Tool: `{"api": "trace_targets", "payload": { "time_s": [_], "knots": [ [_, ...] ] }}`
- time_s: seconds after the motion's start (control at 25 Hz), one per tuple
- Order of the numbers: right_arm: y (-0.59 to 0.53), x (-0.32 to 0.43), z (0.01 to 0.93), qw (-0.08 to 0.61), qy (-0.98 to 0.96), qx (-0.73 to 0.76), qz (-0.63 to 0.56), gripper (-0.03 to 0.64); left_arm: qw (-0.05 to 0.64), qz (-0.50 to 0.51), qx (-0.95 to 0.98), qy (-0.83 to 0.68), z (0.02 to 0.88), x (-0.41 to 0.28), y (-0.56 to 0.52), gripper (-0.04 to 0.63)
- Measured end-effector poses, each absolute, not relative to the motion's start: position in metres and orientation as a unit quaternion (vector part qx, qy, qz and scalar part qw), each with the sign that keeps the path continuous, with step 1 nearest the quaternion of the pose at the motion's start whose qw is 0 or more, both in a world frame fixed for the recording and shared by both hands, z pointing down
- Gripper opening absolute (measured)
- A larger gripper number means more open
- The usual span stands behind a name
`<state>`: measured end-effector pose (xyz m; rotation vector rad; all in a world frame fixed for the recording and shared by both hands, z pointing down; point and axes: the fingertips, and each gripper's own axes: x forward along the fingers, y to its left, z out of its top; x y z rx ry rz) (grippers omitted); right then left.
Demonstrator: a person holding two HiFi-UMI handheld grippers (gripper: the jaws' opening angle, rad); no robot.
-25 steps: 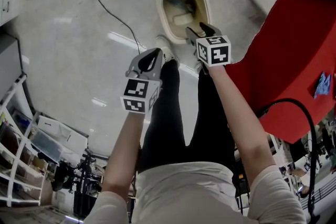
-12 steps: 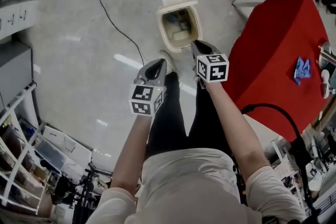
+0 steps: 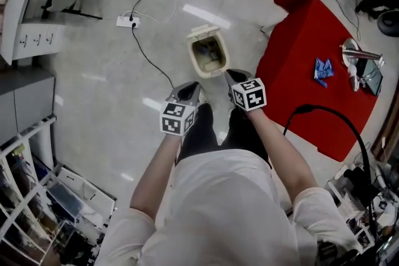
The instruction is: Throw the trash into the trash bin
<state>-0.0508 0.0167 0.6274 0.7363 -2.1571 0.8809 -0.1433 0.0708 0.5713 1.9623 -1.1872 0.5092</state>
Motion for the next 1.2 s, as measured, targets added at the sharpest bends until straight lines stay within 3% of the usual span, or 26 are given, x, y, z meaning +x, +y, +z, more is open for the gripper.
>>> {"api": "trace_targets", "payload": {
  "time_s": [0.52,0.72,1.2],
  "knots": [
    [0.066,-0.025,0.524,0.317,-0.86,0.247,0.314,0.0,0.327,0.23,0.807,-0.435,0.491,-0.137,0.108,0.003],
    [0.068,-0.023,0.511,0.314,-0.863,0.255,0.302,0.0,0.345,0.218,0.804,-0.432,0.49,-0.136,0.111,0.004],
    [0.067,0.023,0.49,0.281,-0.865,0.289,0.298,0.016,0.312,0.248,0.845,-0.357,0.473,-0.086,0.104,0.005]
  ]
}}
